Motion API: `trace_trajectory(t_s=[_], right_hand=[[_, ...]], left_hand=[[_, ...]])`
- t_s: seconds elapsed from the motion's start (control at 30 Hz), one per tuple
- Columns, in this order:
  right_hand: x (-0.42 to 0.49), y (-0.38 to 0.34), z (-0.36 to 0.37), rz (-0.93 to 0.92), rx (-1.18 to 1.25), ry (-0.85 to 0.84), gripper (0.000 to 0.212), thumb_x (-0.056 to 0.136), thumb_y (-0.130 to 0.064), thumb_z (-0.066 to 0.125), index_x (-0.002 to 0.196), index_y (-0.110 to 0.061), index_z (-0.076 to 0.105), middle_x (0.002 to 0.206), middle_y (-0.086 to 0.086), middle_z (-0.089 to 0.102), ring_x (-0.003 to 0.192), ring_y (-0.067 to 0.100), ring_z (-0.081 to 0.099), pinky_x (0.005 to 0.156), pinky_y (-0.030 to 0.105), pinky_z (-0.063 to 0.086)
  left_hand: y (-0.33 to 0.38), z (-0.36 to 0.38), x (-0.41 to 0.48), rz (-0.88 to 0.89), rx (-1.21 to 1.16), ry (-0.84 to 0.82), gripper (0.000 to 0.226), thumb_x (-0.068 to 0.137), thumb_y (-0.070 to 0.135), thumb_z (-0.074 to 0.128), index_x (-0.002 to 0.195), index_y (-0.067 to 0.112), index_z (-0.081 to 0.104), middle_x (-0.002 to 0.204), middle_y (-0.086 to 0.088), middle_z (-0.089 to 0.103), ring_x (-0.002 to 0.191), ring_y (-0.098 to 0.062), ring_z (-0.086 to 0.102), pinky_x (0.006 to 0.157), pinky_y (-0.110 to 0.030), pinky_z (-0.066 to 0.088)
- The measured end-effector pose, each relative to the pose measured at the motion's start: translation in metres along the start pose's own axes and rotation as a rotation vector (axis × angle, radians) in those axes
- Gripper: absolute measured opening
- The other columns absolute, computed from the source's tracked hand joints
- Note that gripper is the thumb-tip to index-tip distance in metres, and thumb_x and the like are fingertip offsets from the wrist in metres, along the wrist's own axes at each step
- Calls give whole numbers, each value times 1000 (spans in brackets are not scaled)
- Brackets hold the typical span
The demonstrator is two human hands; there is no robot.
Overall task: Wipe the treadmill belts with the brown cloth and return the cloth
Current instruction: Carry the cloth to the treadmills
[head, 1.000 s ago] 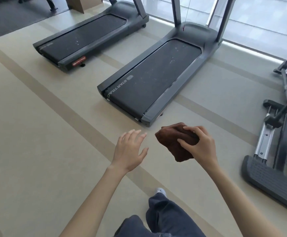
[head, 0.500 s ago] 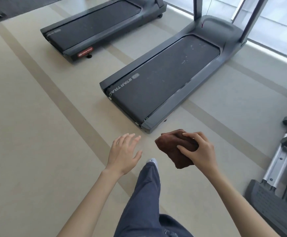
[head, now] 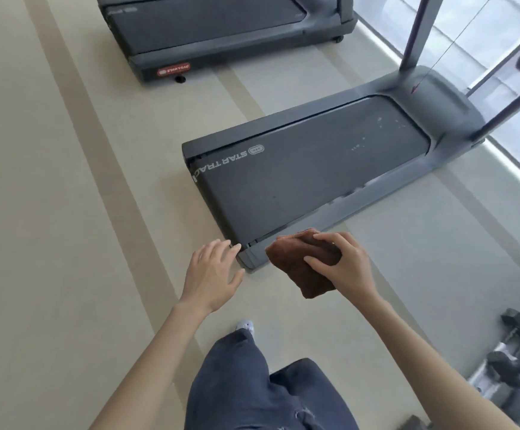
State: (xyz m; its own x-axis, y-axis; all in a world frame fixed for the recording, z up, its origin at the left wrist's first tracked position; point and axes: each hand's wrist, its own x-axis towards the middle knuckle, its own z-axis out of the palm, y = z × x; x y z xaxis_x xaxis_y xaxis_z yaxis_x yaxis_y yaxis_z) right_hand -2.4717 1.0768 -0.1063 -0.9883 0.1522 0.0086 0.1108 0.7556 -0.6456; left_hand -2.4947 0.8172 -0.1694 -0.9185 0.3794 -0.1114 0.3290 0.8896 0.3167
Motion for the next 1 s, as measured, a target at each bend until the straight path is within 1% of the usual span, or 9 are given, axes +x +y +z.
trace_trajectory(t_s=[0.27, 0.37, 0.47, 0.5, 0.6, 0.7, 0.8, 0.9, 1.0], right_hand=[[106, 28, 27, -171, -131, -301, 38, 72, -32, 79, 108, -27, 65, 96, -10, 54, 90, 12, 53, 78, 23, 43], [153, 41, 46, -252, -184, -382, 39, 72, -36, 78, 108, -30, 64, 96, -12, 51, 91, 11, 51, 76, 23, 40], [201, 59, 66, -302, -182, -438, 39, 73, -38, 76, 108, -32, 62, 97, -14, 50, 92, 8, 48, 77, 25, 39], [217, 66, 74, -307, -171, -465, 39, 73, -38, 76, 109, -31, 61, 98, -13, 50, 92, 9, 49, 77, 25, 40], [262, 95, 106, -302, -136, -526, 40, 73, -36, 77, 108, -27, 61, 99, -9, 53, 91, 11, 50, 78, 25, 39], [294, 135, 145, -246, -77, -542, 40, 73, -36, 78, 107, -26, 59, 97, -9, 50, 90, 8, 48, 77, 23, 35], [320, 180, 201, -191, -28, -549, 41, 75, -36, 76, 109, -24, 56, 100, -8, 48, 93, 9, 47, 79, 22, 35], [339, 234, 272, -232, -40, -540, 41, 77, -36, 74, 111, -24, 54, 103, -8, 46, 99, 14, 48, 81, 27, 39], [349, 289, 348, -305, -57, -493, 42, 77, -38, 72, 112, -26, 52, 104, -6, 47, 102, 17, 49, 84, 36, 45]], left_hand=[[-17, 23, 51, -203, -16, 7, 52, 91, 43, 45, 137, 19, 44, 140, -6, 47, 132, -26, 38, 109, -41, 28], [-16, 43, 71, -298, -31, -7, 53, 93, 45, 39, 140, 21, 39, 144, -4, 42, 135, -24, 32, 112, -39, 23], [-9, 68, 97, -361, -21, -34, 54, 94, 46, 35, 143, 22, 32, 148, -3, 36, 138, -22, 27, 114, -38, 19], [-7, 76, 106, -394, -30, -32, 54, 94, 45, 36, 142, 21, 33, 147, -4, 37, 137, -22, 27, 113, -39, 20], [-4, 103, 136, -476, -46, 42, 51, 93, 40, 44, 137, 16, 43, 141, -8, 45, 132, -26, 36, 111, -41, 28], [-9, 145, 166, -510, -69, 40, 49, 92, 37, 48, 134, 13, 46, 138, -9, 48, 130, -27, 40, 108, -41, 30], [-30, 203, 195, -542, -76, 6, 49, 92, 36, 46, 135, 14, 45, 139, -8, 47, 130, -26, 39, 108, -40, 30], [-62, 284, 222, -526, -39, -31, 50, 92, 38, 44, 137, 15, 43, 141, -7, 45, 132, -24, 37, 108, -39, 28], [-90, 370, 246, -536, 2, -67, 51, 92, 39, 44, 136, 13, 43, 141, -7, 45, 131, -24, 38, 108, -39, 28]])
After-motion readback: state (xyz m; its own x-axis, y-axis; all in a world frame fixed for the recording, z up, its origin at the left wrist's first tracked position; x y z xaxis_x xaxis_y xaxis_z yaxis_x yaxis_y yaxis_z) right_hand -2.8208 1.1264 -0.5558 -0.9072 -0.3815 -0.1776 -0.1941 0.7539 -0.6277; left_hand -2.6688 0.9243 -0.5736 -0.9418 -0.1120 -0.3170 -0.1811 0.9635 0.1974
